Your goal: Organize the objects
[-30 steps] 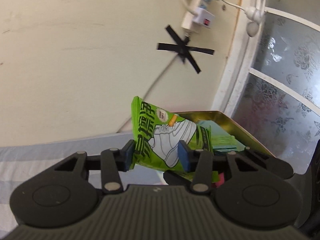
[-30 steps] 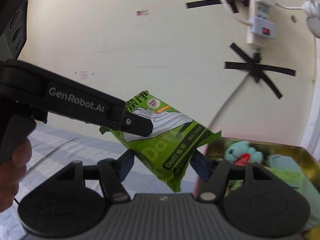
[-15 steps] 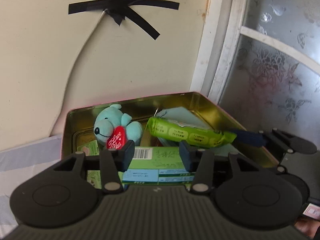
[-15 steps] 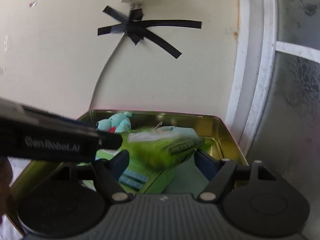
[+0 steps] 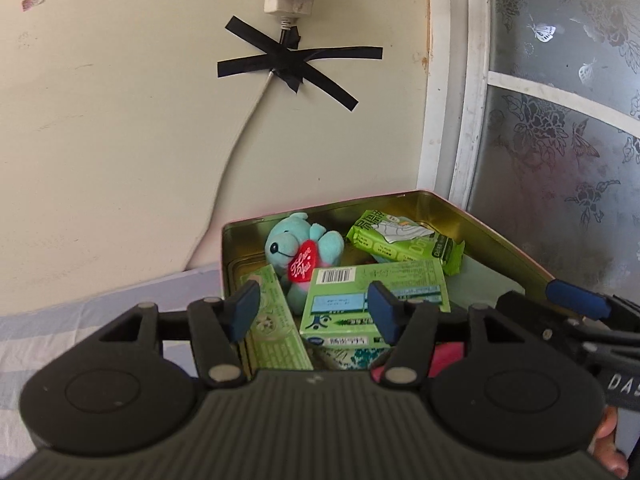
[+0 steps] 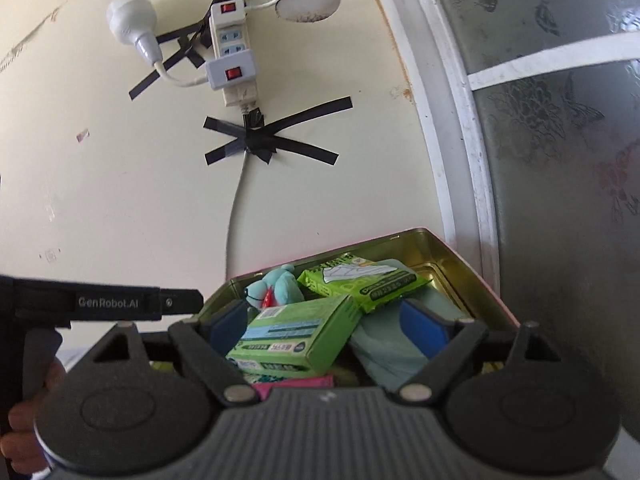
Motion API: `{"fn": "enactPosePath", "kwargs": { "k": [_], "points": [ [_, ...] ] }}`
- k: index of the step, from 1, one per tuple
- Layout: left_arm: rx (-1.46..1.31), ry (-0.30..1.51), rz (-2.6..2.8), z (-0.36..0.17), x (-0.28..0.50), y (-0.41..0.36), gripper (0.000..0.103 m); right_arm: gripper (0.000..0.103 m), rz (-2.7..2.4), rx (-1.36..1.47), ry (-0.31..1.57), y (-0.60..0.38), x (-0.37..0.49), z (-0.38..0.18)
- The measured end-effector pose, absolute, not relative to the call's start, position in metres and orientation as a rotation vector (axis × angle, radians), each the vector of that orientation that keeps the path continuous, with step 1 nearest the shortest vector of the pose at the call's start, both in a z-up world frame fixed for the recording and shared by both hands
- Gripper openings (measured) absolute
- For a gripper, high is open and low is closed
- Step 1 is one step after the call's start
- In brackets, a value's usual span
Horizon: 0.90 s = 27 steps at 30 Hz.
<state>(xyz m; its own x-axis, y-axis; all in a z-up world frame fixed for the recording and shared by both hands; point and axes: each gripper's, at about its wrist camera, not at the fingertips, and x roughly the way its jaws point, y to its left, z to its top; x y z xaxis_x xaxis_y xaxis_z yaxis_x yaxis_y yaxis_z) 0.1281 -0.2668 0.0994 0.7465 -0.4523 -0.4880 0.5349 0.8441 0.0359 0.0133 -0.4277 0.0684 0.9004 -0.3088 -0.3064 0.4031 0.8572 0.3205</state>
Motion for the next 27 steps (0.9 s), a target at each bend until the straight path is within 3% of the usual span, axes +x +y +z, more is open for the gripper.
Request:
{"fn": "enactPosePath", "kwargs": {
  "k": [2, 16, 27],
  "points": [
    [0.199, 0.483, -0.512, 0.098, 0.115, -0.259, 0.067, 0.087, -0.367, 0.443, 0.232, -0.423, 0.002, 0.068],
    [0.203, 0.505, -0.437, 0.082, 0.055, -0.203, 0.070, 0.089, -0.331, 0.518, 0.194, -0.372, -0.044, 0.076],
    [0.154, 0.512, -0.413, 0.075, 0.031, -0.170, 0.086, 0.092, -0.339, 0.438, 0.186, -0.328, -0.060, 0.087]
  ]
}}
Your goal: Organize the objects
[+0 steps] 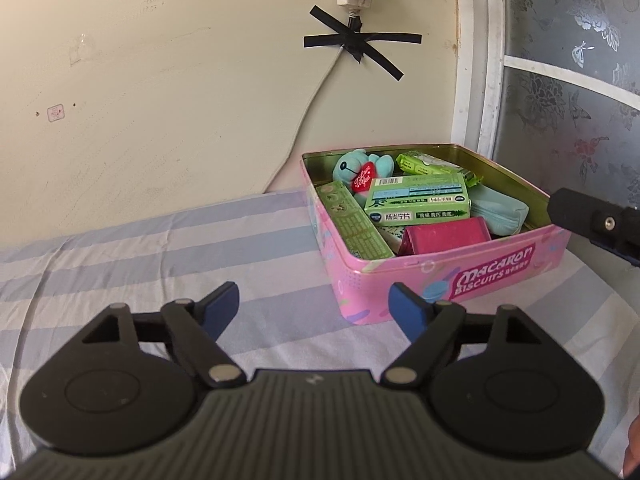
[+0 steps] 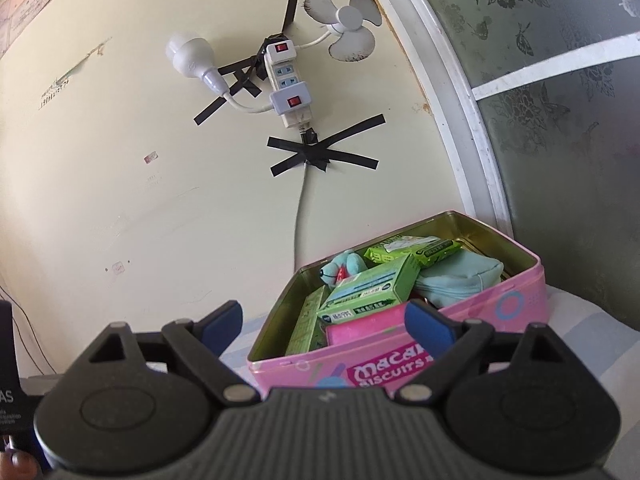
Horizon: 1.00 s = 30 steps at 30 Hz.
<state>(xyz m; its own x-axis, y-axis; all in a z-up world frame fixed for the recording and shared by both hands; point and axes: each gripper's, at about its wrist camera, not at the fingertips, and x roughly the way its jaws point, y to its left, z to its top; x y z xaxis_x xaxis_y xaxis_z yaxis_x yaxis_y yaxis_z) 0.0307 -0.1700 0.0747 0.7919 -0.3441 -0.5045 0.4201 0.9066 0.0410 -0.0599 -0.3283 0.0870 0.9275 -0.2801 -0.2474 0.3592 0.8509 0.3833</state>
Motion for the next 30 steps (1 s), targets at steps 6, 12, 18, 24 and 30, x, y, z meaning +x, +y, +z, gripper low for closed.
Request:
{"fn": "enactPosePath", "kwargs": {
  "k": [6, 12, 18, 24, 30],
  "points": [
    [0.134, 0.516, -0.417, 0.073, 0.022, -0.155, 0.091, 0.097, -0.347, 0.407, 0.178, -0.310, -0.066, 0.092],
    [0.130, 0.519, -0.389, 0.066, 0.016, -0.141, 0.100, 0.100, -0.343, 0.411, 0.186, -0.298, -0.068, 0.092],
    [0.126, 0.536, -0.347, 0.058, 0.011, -0.129, 0.103, 0.102, -0.333, 0.407, 0.225, -0.285, -0.063, 0.084],
    [0.146, 0.556, -0.321, 0.056, 0.009, -0.122, 0.103, 0.103, -0.324, 0.372, 0.243, -0.272, -0.057, 0.082],
    [0.164, 0.543, -0.275, 0.056, 0.009, -0.115, 0.103, 0.103, -0.302, 0.364, 0.238, -0.266, -0.047, 0.083]
  ]
}}
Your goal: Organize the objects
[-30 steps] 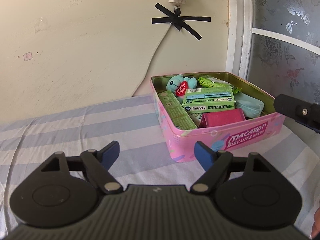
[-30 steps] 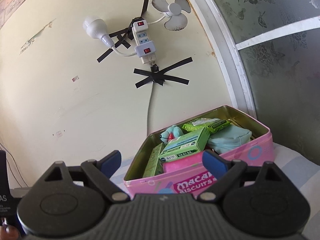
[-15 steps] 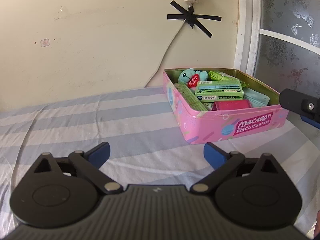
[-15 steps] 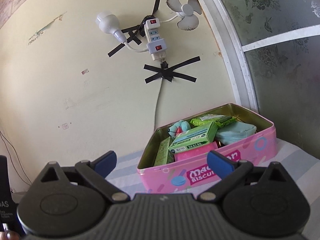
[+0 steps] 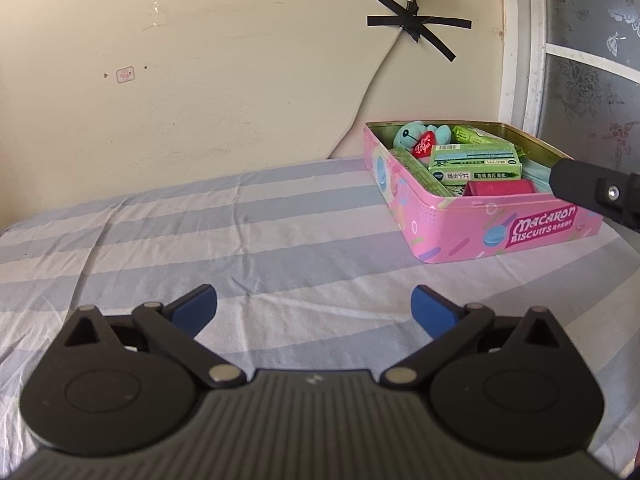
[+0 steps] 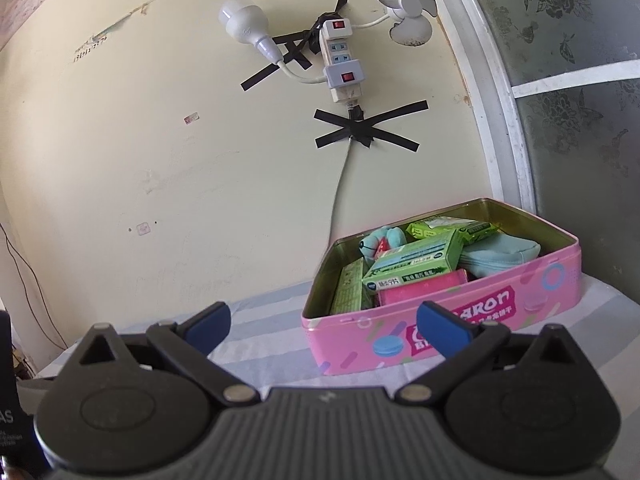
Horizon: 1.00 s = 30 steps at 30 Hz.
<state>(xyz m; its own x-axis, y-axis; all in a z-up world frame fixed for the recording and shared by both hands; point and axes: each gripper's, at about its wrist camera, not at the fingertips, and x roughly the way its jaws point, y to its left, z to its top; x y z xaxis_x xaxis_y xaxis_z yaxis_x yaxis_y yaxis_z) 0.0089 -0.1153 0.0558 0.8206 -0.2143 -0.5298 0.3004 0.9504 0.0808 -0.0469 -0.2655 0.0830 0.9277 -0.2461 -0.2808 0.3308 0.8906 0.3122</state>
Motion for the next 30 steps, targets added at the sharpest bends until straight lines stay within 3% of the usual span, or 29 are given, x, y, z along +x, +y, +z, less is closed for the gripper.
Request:
{"fn": "enactPosePath", "kwargs": {
  "k": [30],
  "points": [
    [0.176, 0.577, -0.251, 0.047, 0.017, -0.123, 0.103, 0.103, -0.332, 0.415, 0.273, -0.278, -0.045, 0.064]
  ]
}}
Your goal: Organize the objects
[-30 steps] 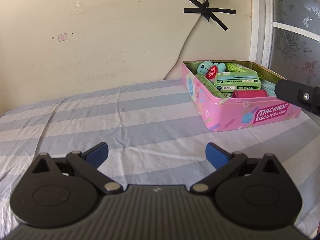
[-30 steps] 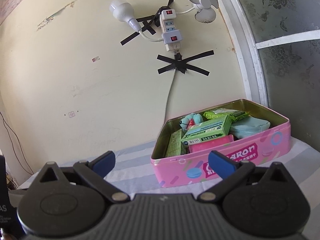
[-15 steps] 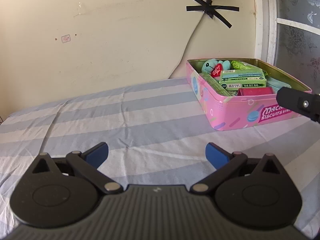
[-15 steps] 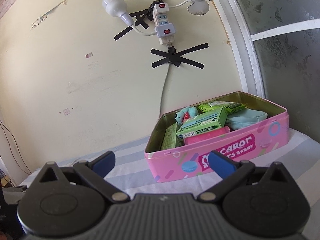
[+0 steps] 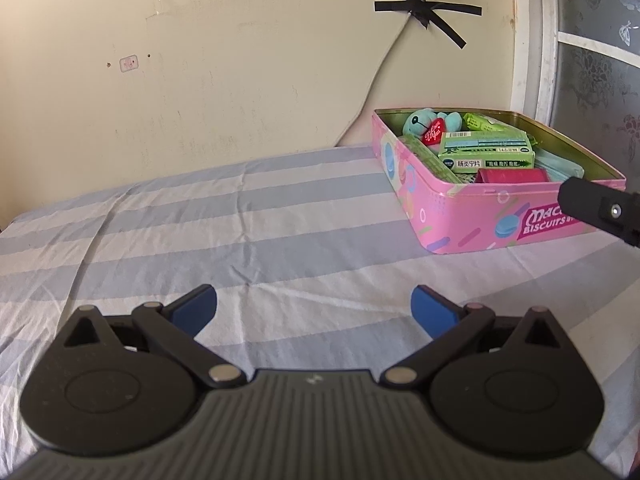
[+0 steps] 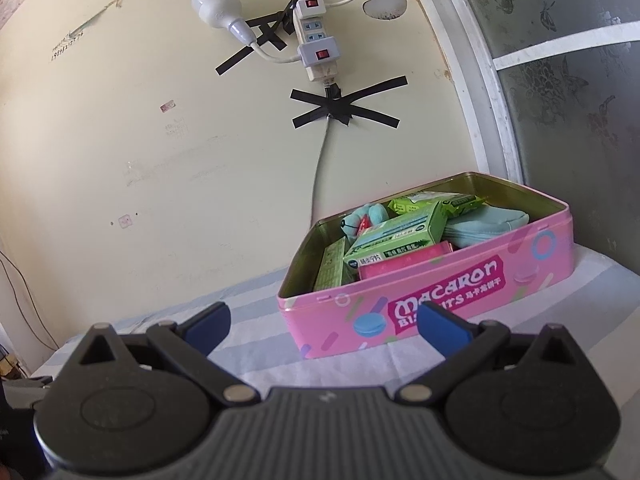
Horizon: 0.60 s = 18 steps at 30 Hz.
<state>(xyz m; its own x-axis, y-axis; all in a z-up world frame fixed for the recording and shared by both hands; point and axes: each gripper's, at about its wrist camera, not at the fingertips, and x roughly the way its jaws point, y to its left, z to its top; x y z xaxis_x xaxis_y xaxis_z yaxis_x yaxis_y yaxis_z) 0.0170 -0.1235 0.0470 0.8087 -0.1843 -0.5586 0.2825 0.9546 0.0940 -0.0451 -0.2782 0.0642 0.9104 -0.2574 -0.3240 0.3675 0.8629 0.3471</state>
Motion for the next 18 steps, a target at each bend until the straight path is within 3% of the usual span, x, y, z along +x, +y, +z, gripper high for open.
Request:
{"fn": "enactPosePath", "kwargs": {
  "k": [18],
  "points": [
    [0.164, 0.575, -0.268, 0.0482, 0.0135, -0.1203, 0.103, 0.103, -0.365, 0.371, 0.244, -0.2733, -0.0482, 0.0675]
  ]
}}
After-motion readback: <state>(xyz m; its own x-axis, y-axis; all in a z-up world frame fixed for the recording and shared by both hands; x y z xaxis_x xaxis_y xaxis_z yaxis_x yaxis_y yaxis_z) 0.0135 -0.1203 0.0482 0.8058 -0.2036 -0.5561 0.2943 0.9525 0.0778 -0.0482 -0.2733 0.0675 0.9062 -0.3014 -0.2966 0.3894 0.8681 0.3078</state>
